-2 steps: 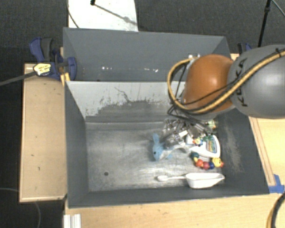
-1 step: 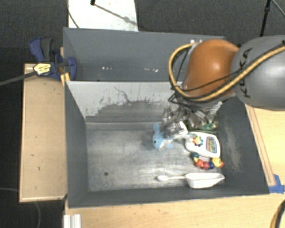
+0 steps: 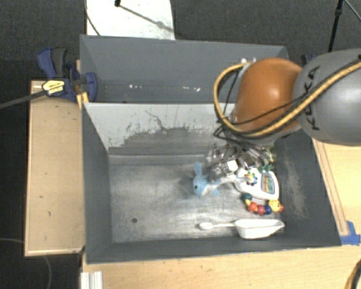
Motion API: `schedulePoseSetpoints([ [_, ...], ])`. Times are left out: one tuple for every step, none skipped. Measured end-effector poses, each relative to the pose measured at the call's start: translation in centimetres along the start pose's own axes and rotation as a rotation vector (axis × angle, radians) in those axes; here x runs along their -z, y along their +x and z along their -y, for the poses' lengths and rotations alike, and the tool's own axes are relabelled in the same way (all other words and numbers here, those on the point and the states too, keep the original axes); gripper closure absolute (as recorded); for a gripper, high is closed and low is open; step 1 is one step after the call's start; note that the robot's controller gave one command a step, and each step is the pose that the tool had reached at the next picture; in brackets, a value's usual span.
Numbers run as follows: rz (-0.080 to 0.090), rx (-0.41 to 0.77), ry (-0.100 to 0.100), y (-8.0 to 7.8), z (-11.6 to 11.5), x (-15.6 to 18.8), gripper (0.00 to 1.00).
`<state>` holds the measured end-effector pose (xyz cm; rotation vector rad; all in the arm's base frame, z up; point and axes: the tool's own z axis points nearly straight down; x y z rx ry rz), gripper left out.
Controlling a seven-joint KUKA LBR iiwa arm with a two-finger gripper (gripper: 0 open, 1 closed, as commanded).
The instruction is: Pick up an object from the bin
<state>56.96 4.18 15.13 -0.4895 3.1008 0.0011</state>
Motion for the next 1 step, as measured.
schedulePoseSetpoints([
  [-0.004,-0.002,-0.001,-0.54,-1.08,4.71,1.00],
])
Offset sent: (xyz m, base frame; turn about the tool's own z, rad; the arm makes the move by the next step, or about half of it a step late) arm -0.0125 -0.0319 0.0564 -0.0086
